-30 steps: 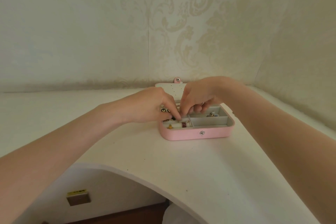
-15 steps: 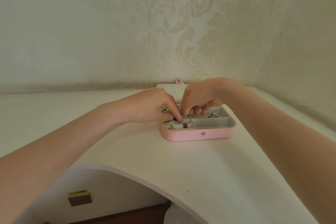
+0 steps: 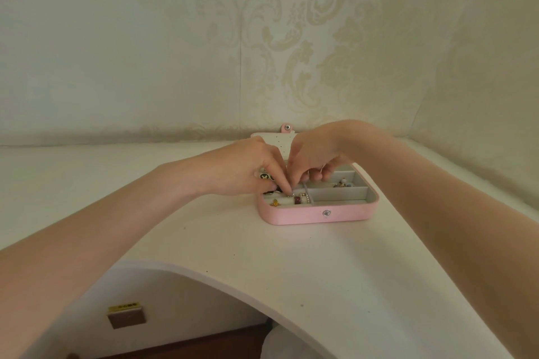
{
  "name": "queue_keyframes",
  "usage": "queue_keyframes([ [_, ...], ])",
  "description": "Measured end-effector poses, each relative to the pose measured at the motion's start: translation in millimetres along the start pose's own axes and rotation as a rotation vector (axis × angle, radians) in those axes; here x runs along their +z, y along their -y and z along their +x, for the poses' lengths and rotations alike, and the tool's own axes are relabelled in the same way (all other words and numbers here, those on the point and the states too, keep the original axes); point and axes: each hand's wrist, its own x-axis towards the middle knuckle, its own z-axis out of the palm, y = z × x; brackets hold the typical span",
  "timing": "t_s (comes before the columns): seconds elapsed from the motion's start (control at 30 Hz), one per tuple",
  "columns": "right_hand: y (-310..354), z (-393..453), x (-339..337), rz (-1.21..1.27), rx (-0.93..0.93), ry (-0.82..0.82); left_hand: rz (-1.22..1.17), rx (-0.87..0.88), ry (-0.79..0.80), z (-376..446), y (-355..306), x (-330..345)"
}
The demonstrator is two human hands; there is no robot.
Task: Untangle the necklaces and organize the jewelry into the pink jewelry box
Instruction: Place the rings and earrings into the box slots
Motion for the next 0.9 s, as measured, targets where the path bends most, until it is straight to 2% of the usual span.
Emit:
queue_keyframes([
  [0.2,5,2,0,-0.124,0.034,-0.085,-0.008,-0.024,0.017,2,-2,-1],
  [0.37,1,1,1,-0.095,0.033,-0.092,-0.080,-0.060,0.035,1,-2,-2],
  [0.63,-4,-10,-4,-0.018,-0.007,-0.114,-0.225,-0.091,-0.056,0,-1,-9],
  [0.8,-18,-26,-18,0.077,-0.015,-0.204,-0.203,-0.104,-0.147,9,-3,-11],
  [0.9,-42,-40,-28,0.145,0.004,-0.313,-0.169,-0.108,-0.187,22,-9,-6],
])
